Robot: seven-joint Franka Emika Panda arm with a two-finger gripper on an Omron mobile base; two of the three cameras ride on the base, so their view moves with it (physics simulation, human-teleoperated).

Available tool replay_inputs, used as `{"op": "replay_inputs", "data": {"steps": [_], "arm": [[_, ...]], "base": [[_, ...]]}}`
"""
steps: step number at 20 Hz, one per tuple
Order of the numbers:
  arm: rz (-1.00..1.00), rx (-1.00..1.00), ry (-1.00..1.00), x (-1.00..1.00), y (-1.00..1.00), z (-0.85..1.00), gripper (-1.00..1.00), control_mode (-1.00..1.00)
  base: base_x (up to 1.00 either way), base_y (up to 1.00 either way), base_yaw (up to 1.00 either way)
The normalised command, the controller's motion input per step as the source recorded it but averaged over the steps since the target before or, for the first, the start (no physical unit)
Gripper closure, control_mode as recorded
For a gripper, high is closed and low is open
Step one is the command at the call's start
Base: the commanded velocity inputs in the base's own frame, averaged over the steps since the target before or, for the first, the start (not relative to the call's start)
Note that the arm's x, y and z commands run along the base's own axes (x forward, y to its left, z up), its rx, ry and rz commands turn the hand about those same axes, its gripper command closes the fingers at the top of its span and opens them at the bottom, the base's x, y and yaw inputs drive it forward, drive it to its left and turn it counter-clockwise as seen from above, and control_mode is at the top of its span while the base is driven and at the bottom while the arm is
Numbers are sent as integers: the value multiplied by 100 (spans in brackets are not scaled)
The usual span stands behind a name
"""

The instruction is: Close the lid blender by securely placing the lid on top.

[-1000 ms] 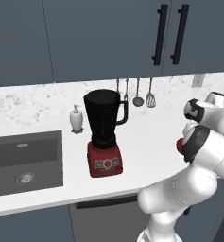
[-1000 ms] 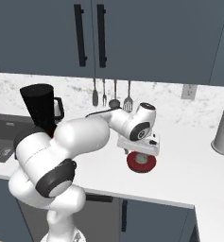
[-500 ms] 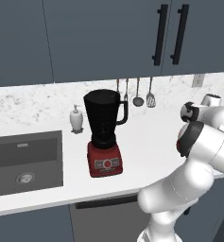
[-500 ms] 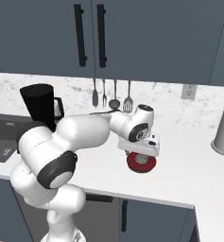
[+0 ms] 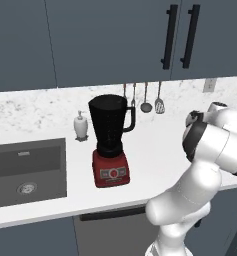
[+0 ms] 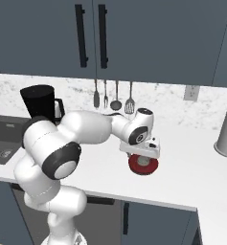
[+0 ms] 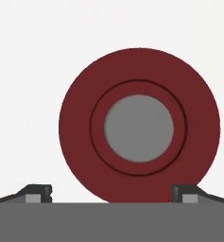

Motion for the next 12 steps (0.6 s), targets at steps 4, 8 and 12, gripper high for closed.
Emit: {"op": "replay_inputs", "data": {"steps": [4, 8, 12], "arm": [[0, 0, 0, 21, 0, -14, -100, -100], [0, 0, 0, 16, 0, -13, -100, -100], [0, 0, 0, 11, -4, -9, -100, -100]], "base": [[0, 0, 0], [0, 0, 0], [0, 0, 0]]}}
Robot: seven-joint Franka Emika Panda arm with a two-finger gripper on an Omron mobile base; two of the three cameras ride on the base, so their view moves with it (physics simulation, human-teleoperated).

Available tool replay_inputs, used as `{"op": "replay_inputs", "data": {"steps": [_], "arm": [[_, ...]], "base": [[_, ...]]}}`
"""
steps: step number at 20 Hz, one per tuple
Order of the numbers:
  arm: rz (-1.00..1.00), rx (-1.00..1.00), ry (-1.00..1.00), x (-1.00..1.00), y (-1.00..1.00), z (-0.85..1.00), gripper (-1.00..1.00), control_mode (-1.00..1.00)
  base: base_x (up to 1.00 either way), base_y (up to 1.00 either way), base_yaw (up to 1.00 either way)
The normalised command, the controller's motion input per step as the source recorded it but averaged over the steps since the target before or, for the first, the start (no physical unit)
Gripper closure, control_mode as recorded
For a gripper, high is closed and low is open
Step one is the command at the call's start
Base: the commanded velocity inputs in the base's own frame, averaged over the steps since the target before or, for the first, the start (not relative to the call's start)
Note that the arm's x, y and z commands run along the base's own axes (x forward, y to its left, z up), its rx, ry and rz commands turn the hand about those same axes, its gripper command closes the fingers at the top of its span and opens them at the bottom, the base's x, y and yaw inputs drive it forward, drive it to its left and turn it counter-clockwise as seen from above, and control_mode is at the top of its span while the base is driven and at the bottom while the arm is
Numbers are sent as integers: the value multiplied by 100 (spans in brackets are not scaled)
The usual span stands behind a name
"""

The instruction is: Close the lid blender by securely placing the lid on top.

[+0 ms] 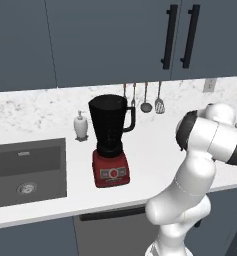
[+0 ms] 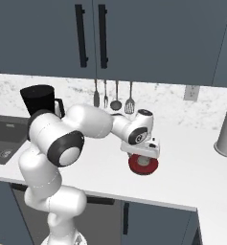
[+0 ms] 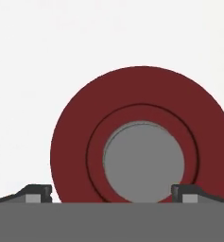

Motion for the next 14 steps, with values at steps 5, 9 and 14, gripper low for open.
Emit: {"op": "replay_inputs", "data": {"steps": [5, 9, 14], "arm": [[0, 0, 0, 0, -14, -6, -100, -100], [0, 0, 0, 2, -10, -7, -100, -100], [0, -1, 0, 10, -1, -19, -100, -100]], "base": [[0, 0, 0], [0, 0, 0], [0, 0, 0]]}}
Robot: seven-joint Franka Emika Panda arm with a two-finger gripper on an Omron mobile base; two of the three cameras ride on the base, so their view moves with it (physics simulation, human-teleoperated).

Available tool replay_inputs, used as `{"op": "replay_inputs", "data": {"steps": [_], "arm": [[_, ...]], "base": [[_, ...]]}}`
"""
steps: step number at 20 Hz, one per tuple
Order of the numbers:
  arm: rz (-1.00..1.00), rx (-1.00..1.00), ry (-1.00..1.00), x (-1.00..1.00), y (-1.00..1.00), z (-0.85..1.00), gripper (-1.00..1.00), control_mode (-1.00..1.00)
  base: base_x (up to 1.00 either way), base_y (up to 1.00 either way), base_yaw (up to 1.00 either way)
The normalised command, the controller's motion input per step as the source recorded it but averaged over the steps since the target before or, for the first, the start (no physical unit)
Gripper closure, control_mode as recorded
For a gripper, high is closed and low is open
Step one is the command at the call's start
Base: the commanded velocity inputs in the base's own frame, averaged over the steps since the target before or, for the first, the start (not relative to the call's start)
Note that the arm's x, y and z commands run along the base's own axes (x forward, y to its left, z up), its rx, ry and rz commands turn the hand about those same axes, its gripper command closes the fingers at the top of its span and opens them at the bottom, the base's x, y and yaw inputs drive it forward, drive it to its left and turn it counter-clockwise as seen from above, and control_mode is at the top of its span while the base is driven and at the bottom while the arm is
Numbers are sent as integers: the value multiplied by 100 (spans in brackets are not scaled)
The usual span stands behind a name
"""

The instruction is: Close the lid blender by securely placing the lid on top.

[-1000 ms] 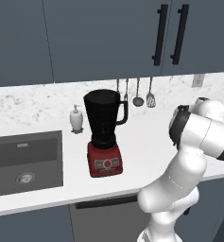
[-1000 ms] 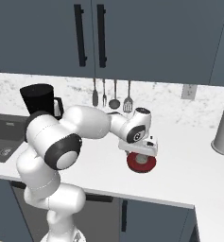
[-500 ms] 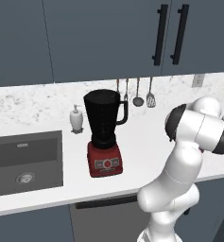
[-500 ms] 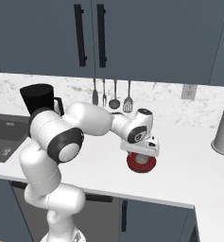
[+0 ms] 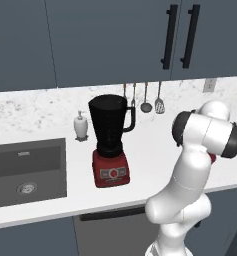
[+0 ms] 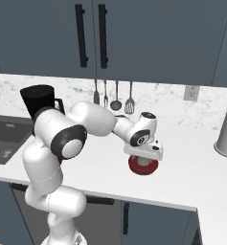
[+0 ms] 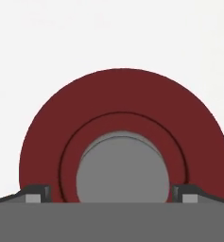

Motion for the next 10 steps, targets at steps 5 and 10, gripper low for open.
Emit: {"op": "replay_inputs", "data": {"steps": [5, 10], "arm": [[0, -1, 0, 8, 0, -23, -100, -100], [0, 0, 0, 6, 0, -18, -100, -100]], "base": [[0, 0, 0], [0, 0, 0]]}}
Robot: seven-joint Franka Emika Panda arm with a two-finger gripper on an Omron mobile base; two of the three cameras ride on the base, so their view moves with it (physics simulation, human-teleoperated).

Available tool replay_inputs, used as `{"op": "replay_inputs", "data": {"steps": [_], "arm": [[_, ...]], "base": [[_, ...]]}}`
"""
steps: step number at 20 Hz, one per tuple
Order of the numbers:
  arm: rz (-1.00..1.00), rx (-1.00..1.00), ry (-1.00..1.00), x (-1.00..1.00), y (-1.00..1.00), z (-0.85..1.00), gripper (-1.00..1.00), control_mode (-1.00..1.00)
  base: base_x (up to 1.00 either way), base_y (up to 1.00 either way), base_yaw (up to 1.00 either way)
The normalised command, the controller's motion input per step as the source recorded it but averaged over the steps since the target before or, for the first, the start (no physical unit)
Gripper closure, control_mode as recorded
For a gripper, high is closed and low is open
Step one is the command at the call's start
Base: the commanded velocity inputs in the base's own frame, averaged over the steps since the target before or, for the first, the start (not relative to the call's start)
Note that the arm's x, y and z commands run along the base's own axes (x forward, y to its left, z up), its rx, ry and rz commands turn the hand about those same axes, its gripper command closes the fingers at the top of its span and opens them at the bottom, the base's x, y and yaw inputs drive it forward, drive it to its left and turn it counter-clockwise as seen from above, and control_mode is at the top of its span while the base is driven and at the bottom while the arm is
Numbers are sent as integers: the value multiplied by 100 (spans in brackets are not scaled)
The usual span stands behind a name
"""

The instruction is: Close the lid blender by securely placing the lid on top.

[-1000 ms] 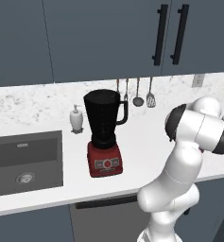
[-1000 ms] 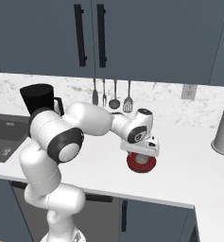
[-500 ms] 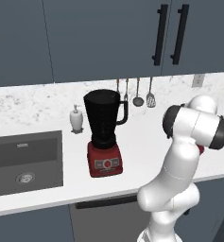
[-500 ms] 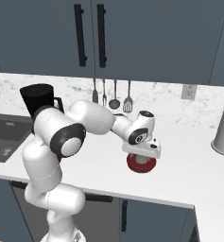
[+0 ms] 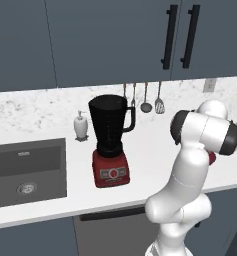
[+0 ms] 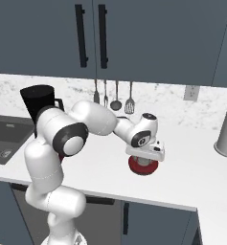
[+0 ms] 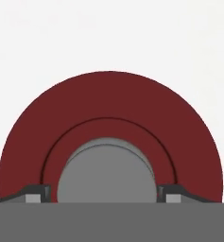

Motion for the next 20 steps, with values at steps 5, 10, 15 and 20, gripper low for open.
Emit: {"op": "replay_inputs", "data": {"steps": [5, 10, 15, 20], "arm": [[0, -6, 1, 0, 4, -46, 100, -100], [0, -10, 0, -13, 7, -34, 100, -100], [0, -6, 0, -25, 19, -7, 100, -100], [0, 0, 0, -31, 7, 8, 100, -100]], "base": [[0, 0, 0], [0, 0, 0], [0, 0, 0], [0, 0, 0]]}}
